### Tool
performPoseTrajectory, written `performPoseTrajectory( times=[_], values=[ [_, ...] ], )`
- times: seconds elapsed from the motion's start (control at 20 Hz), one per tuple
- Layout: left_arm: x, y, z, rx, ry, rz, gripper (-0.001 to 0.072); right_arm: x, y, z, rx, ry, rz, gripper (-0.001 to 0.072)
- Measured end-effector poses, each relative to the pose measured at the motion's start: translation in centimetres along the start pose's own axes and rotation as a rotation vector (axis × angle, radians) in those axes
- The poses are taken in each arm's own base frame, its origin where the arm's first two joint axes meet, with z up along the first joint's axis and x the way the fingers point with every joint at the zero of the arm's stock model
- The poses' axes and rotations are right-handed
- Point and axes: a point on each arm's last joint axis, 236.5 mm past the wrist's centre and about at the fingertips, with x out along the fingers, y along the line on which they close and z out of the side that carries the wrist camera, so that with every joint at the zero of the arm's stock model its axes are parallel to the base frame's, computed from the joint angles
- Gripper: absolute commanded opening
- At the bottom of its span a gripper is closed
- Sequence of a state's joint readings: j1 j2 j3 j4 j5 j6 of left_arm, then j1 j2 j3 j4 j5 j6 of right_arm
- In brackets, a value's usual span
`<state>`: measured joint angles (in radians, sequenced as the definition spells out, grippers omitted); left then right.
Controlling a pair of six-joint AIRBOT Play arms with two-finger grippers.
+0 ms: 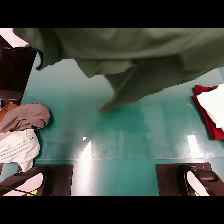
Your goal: Fold the shirts.
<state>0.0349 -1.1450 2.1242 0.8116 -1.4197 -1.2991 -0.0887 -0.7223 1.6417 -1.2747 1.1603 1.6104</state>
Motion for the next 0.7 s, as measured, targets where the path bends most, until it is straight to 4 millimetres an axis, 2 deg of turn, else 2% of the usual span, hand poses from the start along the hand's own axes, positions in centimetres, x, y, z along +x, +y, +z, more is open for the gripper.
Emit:
performPoseTrajectory(
  times=[0.1, 0.15, 0.25, 0.35, 0.45, 0.5, 0.6, 0.7],
  values=[
    [-2.1, -2.7, 1.6, 0.030, -0.068, -0.034, 0.0024, -3.0, 1.0, 4.5, -0.064, -0.102, -0.006, 0.0016],
    [-3.3, -4.3, 2.3, 0.048, -0.099, -0.053, 0.0023, -4.1, 1.4, 6.1, -0.093, -0.134, -0.010, 0.0017],
    [-5.8, -7.3, 3.4, 0.084, -0.163, -0.086, 0.0024, -5.7, 2.1, 8.5, -0.137, -0.180, -0.015, 0.0016],
    [-8.1, -9.9, 4.0, 0.119, -0.213, -0.111, 0.0023, -6.1, 2.3, 9.5, -0.164, -0.192, -0.019, 0.0016],
    [-9.4, -11.4, 4.0, 0.140, -0.232, -0.122, 0.0023, -5.5, 2.0, 9.1, -0.168, -0.168, -0.024, 0.0016],
    [-9.4, -11.5, 3.5, 0.139, -0.217, -0.120, 0.0023, -4.6, 1.6, 8.5, -0.163, -0.139, -0.026, 0.0016],
    [-7.8, -9.6, 1.4, 0.099, -0.135, -0.096, 0.0023, -2.1, 0.8, 5.9, -0.143, -0.049, -0.019, 0.0016],
    [-4.4, -5.7, -2.6, 0.003, 0.002, -0.054, 0.0023, 1.1, 0.3, 2.5, -0.120, 0.073, 0.004, 0.0016]
  ],
)
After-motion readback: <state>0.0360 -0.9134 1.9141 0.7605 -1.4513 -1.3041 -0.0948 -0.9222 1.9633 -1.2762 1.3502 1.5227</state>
